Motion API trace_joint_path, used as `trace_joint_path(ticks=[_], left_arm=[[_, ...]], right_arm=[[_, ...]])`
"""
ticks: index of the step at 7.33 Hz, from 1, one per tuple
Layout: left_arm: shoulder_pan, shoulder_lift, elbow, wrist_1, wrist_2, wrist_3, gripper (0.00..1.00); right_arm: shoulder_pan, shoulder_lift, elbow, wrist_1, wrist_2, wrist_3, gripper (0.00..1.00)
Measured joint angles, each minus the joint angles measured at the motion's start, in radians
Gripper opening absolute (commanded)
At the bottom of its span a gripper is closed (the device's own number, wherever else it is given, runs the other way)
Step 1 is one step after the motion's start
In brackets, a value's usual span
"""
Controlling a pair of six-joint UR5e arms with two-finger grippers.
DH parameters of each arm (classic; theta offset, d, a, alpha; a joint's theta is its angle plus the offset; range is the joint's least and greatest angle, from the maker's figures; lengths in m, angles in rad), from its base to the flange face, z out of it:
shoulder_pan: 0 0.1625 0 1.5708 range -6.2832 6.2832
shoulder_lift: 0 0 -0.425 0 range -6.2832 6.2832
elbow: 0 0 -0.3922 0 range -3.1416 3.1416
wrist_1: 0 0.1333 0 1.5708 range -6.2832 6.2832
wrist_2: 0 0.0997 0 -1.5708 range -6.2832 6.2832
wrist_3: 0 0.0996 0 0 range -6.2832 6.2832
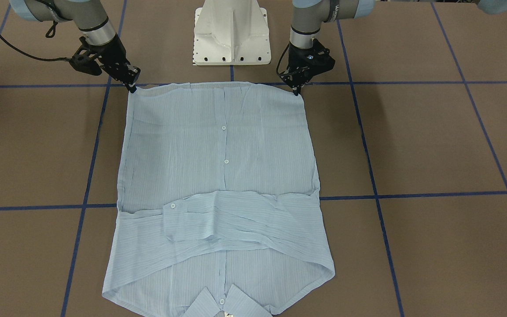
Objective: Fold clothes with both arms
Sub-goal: 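Grasp the hem corners nearest the robot with both grippers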
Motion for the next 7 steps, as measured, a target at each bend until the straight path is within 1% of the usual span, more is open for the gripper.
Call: trace_joint_path(ticks=[2, 3, 5, 7], left_arm=[[-0.006, 0.014, -0.077, 0.008, -0.002, -0.012, 0.0], [0.005, 0.029, -0.115, 0.016, -0.003, -0.031, 0.0], [0.065, 0.091, -0.209, 0.031, -0.007, -0.092, 0.0], [0.095, 0.118, -0.289, 0.033, -0.04, -0.134, 0.0]], right_arm=[[-0.011, -0.002, 0.024, 0.001, 0.005, 0.007, 0.0], [-0.038, -0.005, 0.049, 0.001, 0.013, 0.026, 0.0], [-0.123, -0.021, 0.119, 0.001, 0.019, 0.091, 0.0], [-0.153, -0.07, 0.198, 0.001, 0.02, 0.116, 0.0]])
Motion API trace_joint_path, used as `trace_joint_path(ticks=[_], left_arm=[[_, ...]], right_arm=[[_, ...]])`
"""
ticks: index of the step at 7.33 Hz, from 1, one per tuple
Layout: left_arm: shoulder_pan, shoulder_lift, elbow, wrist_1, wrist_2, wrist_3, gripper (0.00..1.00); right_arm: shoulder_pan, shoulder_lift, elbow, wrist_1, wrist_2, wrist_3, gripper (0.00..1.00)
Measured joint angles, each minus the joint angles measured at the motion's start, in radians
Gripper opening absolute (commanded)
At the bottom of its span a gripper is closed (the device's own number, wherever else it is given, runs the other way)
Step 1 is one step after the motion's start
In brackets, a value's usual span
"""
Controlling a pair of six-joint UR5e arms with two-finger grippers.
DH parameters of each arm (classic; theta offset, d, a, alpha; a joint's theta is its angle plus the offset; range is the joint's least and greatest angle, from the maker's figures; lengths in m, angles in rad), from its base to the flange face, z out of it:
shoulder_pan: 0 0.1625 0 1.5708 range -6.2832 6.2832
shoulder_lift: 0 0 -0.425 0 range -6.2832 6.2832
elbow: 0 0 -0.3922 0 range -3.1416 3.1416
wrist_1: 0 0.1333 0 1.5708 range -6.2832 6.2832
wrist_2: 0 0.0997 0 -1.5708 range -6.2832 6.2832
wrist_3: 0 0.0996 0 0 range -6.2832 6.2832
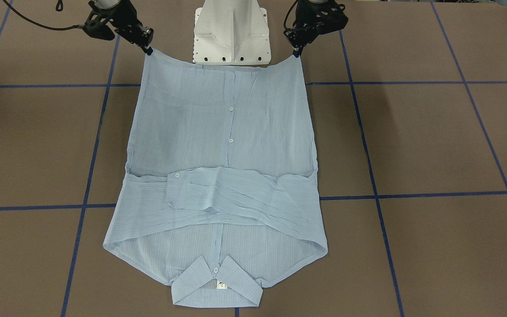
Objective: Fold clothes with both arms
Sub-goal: 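Grasp the hem corners nearest the robot with both grippers, then lift the hem with both grippers and fold it toward the collar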
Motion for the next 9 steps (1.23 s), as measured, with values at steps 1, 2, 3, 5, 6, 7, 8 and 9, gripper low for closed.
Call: trace_joint_path(ticks=[1, 2, 3, 5, 6, 7, 8, 9], left_arm=[[-0.02, -0.014, -0.016, 0.0, -0.031, -0.006, 0.0], [-0.067, -0.033, -0.019, 0.0, -0.059, -0.006, 0.0], [-0.133, -0.048, -0.016, -0.002, -0.086, -0.002, 0.0], [-0.313, -0.1, 0.037, -0.008, -0.189, 0.045, 0.0], [-0.388, -0.14, 0.084, -0.009, -0.218, 0.074, 0.0], [-0.453, -0.166, 0.124, -0.011, -0.243, 0.09, 0.0], [-0.508, -0.181, 0.148, -0.011, -0.274, 0.097, 0.0], [-0.551, -0.192, 0.167, -0.009, -0.306, 0.102, 0.0]], right_arm=[[0.015, -0.02, 0.031, -0.001, -0.001, 0.004, 0.0], [0.051, -0.028, 0.057, -0.001, -0.003, 0.019, 0.0], [0.104, -0.029, 0.075, -0.001, -0.006, 0.043, 0.0], [0.236, -0.022, 0.084, -0.001, -0.024, 0.063, 0.0], [0.281, -0.013, 0.083, -0.001, -0.037, 0.064, 0.0], [0.319, 0.0, 0.077, -0.001, -0.042, 0.065, 0.0], [0.353, 0.015, 0.07, -0.002, -0.041, 0.064, 0.0], [0.382, 0.028, 0.058, -0.003, -0.038, 0.064, 0.0]])
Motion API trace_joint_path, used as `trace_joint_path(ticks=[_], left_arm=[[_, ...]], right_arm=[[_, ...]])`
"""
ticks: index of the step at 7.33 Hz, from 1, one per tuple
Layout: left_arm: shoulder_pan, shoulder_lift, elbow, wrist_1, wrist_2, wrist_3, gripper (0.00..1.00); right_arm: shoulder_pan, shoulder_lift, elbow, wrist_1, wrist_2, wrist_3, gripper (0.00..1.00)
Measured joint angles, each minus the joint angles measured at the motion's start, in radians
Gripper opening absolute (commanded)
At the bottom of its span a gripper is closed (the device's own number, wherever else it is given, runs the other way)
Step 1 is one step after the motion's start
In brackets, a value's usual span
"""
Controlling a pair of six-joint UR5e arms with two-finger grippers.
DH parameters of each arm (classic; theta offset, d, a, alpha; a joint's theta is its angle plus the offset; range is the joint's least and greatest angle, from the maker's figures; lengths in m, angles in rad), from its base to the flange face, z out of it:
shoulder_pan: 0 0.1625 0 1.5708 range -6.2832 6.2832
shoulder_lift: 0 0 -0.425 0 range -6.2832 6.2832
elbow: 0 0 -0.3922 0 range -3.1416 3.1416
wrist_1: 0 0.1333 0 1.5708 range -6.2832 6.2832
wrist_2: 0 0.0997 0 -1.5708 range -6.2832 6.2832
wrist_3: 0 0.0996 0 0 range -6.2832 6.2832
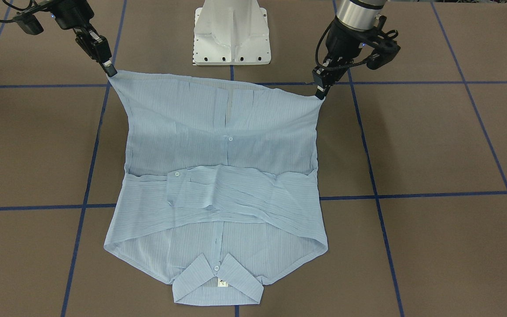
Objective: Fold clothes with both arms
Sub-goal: 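Lift the hem with both grippers and fold it toward the collar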
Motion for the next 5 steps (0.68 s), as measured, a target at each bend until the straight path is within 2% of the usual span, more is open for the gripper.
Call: trace_joint_path(ticks=[1, 2, 4, 5], left_arm=[[-0.024, -0.025, 0.035, -0.002, -0.018, 0.01, 0.0], [-0.038, -0.058, 0.099, -0.03, -0.024, 0.024, 0.0], [-0.084, -0.104, 0.262, -0.151, -0.029, 0.062, 0.0], [-0.109, -0.131, 0.332, -0.182, -0.031, 0.09, 0.0]], right_arm=[[0.029, 0.039, -0.04, -0.003, 0.002, -0.001, 0.0], [0.06, 0.123, -0.114, -0.031, 0.003, -0.003, 0.0], [0.118, 0.344, -0.269, -0.201, 0.004, -0.019, 0.0], [0.14, 0.4, -0.315, -0.248, 0.008, -0.051, 0.0]])
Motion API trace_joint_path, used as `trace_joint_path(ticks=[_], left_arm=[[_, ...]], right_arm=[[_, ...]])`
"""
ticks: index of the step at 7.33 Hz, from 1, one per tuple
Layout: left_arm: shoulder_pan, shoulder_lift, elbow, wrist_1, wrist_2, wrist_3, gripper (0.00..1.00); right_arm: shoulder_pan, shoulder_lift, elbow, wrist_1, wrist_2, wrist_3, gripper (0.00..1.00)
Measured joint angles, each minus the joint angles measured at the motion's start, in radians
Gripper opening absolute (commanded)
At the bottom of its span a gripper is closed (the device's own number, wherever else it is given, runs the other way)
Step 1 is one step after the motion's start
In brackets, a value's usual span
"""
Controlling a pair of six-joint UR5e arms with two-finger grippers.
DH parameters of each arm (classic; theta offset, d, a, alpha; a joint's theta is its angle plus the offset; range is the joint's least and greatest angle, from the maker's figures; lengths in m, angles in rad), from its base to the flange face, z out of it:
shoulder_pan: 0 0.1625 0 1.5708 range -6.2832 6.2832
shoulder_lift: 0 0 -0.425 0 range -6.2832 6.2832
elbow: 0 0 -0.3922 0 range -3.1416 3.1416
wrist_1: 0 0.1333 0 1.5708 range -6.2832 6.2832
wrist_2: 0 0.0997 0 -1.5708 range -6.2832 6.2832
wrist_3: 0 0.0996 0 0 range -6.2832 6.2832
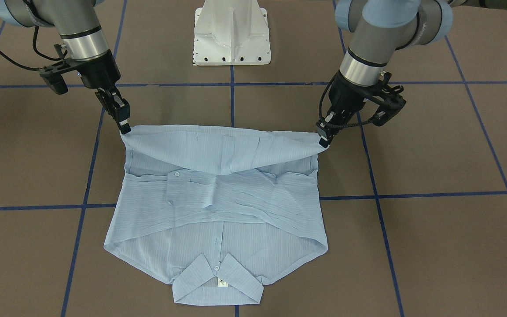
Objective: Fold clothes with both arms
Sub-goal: 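Lift the hem with both grippers and fold it toward the collar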
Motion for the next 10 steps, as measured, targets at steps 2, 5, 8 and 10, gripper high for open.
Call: trace_joint_path(ticks=[2, 5, 8, 10], left_arm=[[-0.036, -0.041, 0.129, -0.08, 0.0, 0.024, 0.0], [-0.059, -0.107, 0.31, -0.198, 0.003, 0.027, 0.0], [-0.069, -0.184, 0.478, -0.3, 0.006, 0.026, 0.0], [-0.07, -0.217, 0.58, -0.377, 0.011, 0.027, 0.0]], right_arm=[[0.084, 0.069, -0.097, -0.025, 0.068, -0.112, 0.0], [0.197, 0.192, -0.309, -0.025, 0.152, -0.226, 0.0], [0.238, 0.27, -0.486, 0.03, 0.185, -0.272, 0.0], [0.245, 0.287, -0.565, 0.093, 0.187, -0.275, 0.0]])
